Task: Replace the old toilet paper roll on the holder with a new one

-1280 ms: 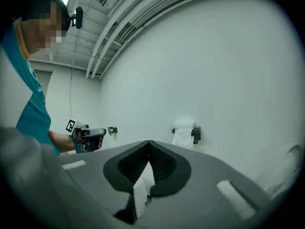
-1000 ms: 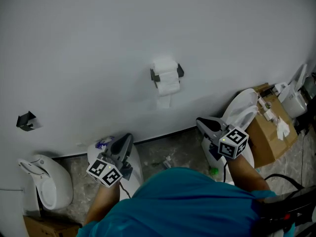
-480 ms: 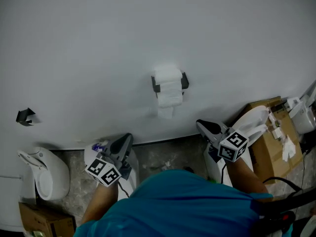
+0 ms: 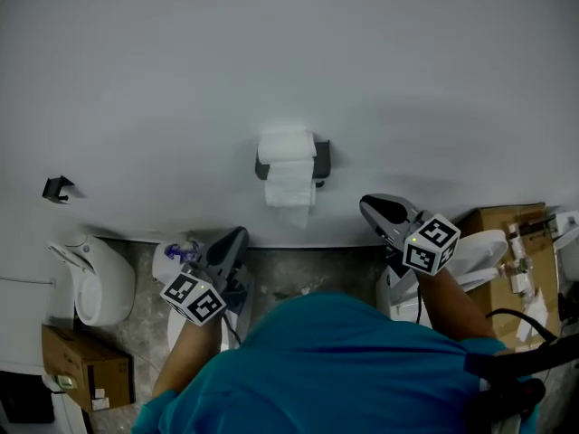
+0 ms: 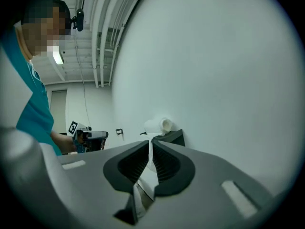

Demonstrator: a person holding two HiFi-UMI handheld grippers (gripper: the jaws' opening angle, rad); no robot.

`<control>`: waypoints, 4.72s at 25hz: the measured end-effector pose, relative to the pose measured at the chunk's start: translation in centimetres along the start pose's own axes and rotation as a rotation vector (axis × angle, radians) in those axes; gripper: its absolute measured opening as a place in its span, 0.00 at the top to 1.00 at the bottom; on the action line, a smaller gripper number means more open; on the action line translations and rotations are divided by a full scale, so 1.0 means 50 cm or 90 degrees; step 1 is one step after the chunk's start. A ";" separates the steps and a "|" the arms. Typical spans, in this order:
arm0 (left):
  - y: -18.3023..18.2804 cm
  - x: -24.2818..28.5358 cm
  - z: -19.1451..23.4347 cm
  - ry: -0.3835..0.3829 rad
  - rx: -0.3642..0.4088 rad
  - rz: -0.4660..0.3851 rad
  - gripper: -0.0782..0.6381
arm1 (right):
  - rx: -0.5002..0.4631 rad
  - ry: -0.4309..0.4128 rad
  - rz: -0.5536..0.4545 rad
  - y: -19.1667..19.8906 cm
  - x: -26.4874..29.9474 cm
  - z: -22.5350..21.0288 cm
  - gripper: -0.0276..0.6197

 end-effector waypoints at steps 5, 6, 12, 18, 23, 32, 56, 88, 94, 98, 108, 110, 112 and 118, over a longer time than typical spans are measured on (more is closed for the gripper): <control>0.021 0.013 0.042 -0.008 -0.015 0.019 0.88 | 0.041 -0.023 0.030 0.039 0.041 -0.025 0.90; 0.024 0.015 0.053 -0.001 -0.016 0.020 0.88 | 0.046 -0.025 0.037 0.046 0.053 -0.027 0.88; 0.023 0.024 0.125 0.043 -0.020 0.031 0.88 | 0.085 -0.039 0.079 0.092 0.136 -0.016 0.64; 0.019 0.025 0.159 0.075 -0.023 0.039 0.88 | 0.131 -0.075 0.131 0.139 0.190 -0.056 0.41; 0.025 0.013 0.178 0.062 -0.029 0.047 0.88 | 0.233 -0.135 0.126 0.146 0.244 -0.097 0.25; 0.038 -0.018 0.187 0.021 -0.037 0.051 0.88 | 0.295 -0.258 0.154 0.163 0.307 -0.096 0.08; 0.037 -0.040 0.200 -0.002 -0.041 0.046 0.88 | 0.307 -0.329 0.153 0.165 0.340 -0.084 0.28; 0.044 -0.022 0.188 0.014 -0.045 0.048 0.88 | 0.521 -0.411 0.022 0.137 0.275 -0.121 0.20; 0.047 -0.021 0.187 0.015 -0.047 0.049 0.88 | 0.510 -0.369 0.026 0.145 0.279 -0.134 0.38; 0.048 -0.020 0.191 0.014 -0.050 0.049 0.88 | 0.493 -0.370 0.042 0.140 0.282 -0.125 0.38; 0.051 -0.015 0.189 0.019 -0.054 0.050 0.88 | 0.472 -0.350 0.102 0.149 0.321 -0.096 0.26; 0.053 -0.015 0.189 0.018 -0.055 0.050 0.88 | 0.471 -0.351 0.116 0.151 0.326 -0.089 0.23; 0.055 -0.015 0.189 0.018 -0.056 0.050 0.88 | 0.469 -0.360 0.126 0.155 0.330 -0.083 0.23; 0.056 -0.015 0.191 0.016 -0.057 0.052 0.88 | 0.452 -0.331 0.184 0.183 0.352 -0.080 0.24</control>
Point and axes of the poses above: the fingertips, and each gripper's own axes: x forward along the fingers, z to its left, y out of its underside, the point moved 2 cm from there along -x, backward along the fingers, and after that the axes turned 5 degrees about x, right-handed, at the moved point
